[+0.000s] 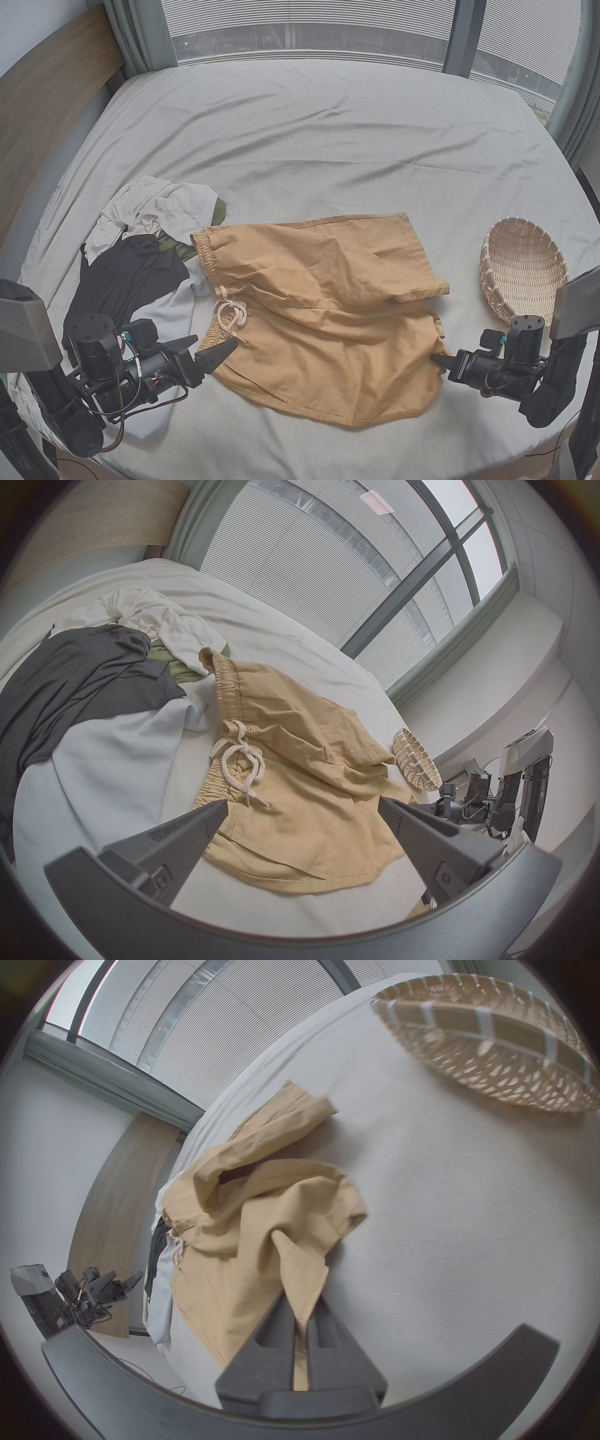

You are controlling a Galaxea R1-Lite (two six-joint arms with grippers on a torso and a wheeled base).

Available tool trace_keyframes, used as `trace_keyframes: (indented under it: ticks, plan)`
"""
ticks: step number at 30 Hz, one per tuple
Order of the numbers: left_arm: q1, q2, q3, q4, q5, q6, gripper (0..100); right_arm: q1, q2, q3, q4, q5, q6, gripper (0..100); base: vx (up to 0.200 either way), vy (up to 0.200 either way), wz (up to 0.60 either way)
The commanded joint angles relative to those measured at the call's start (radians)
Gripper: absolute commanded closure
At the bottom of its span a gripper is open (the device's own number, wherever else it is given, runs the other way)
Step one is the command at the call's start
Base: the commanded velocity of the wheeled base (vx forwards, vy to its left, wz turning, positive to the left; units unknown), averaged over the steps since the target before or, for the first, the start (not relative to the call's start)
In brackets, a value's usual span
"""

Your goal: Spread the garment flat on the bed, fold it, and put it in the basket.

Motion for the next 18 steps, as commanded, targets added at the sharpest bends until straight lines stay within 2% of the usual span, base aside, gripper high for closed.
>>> trace_keyframes:
  ticks: [1, 13, 14, 18]
  plan:
    - [0.003, 0.034, 0.005, -0.002, 0.0, 0.001, 0, -0.03, -0.018, 0.027, 0.0, 0.0, -0.006, 100, 0.0, 0.0, 0.0]
    - [0.023, 0.109, 0.011, -0.002, 0.027, -0.003, 0, -0.022, -0.024, 0.039, -0.003, 0.0, -0.006, 100, 0.0, 0.0, 0.0]
    - [0.031, 0.113, 0.013, -0.002, 0.027, -0.003, 0, -0.022, -0.024, 0.041, -0.005, -0.002, -0.006, 0, 0.0, 0.0, 0.0]
    - [0.058, 0.135, 0.022, -0.002, 0.027, -0.003, 0, -0.02, -0.024, 0.046, -0.005, -0.002, -0.005, 0, 0.0, 0.0, 0.0]
